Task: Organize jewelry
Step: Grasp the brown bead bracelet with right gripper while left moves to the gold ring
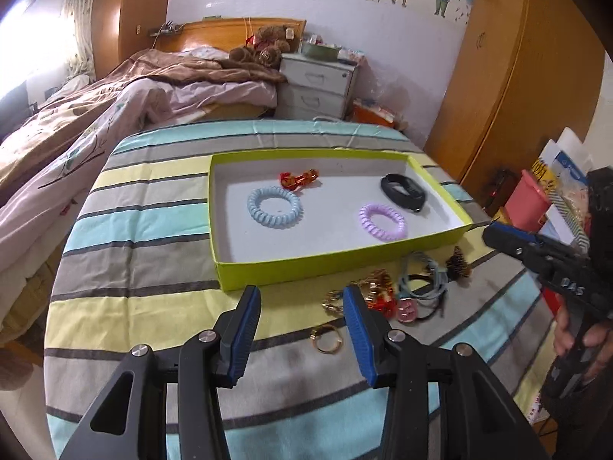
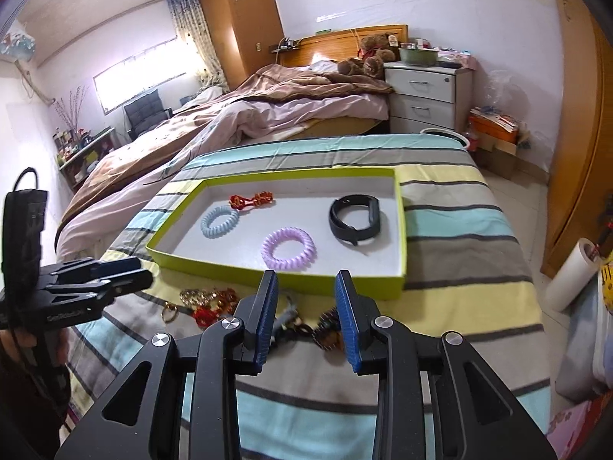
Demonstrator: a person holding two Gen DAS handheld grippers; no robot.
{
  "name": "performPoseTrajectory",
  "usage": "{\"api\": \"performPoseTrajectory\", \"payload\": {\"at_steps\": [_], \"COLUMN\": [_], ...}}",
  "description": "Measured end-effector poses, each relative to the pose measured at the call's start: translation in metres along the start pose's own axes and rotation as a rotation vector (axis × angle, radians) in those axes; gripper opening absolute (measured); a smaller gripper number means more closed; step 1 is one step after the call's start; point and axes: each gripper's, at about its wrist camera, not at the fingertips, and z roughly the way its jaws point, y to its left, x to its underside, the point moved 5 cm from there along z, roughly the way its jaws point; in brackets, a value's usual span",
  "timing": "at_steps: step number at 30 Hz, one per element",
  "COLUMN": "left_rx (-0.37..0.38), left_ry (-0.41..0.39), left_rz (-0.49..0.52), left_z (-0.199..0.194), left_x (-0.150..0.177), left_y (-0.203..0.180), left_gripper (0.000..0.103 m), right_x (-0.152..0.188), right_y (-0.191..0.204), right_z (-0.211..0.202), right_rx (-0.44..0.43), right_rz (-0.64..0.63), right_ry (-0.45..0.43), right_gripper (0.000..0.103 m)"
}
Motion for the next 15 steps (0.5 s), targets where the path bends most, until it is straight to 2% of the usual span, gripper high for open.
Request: {"api": "performPoseTrajectory", "payload": {"at_steps": [2,4,10,14,15], "left_rx": [0.016,-0.003,-0.005,0.013,0.012], "left_ry": [0.000,-0.008,0.027,0.049,0.053], "left_rz": [-0.009,-0.006,0.002,-0.015,-0.015], "left_z": [-0.004,-0.007,-0.003,0.003,0.003], "left_x": [0.003,0.005,0.021,0.031,0.033], "left_y": [-0.002,-0.003,-0.005,-0.007,-0.008], "left_gripper": [0.045,0.045,0.045,0.045,0.045], "right_x": [0.003,0.007,0.018,0.026,0.027], "right_y": [-0.006,-0.011,-0.028,-0.033,-0.032], "right_z": [-0.003,-0.005,-0.009,-0.004,-0.002], "right_rx": [0.007,0.012,0.029,0.023,0.012], "right_rz": [0.014,0.027,0.057,0.069,0.068], "right_ry": [0.001,0.000,0.020,0.049,0.048], "right_gripper": [0.032,0.032,0.032,0.045,0.046]}}
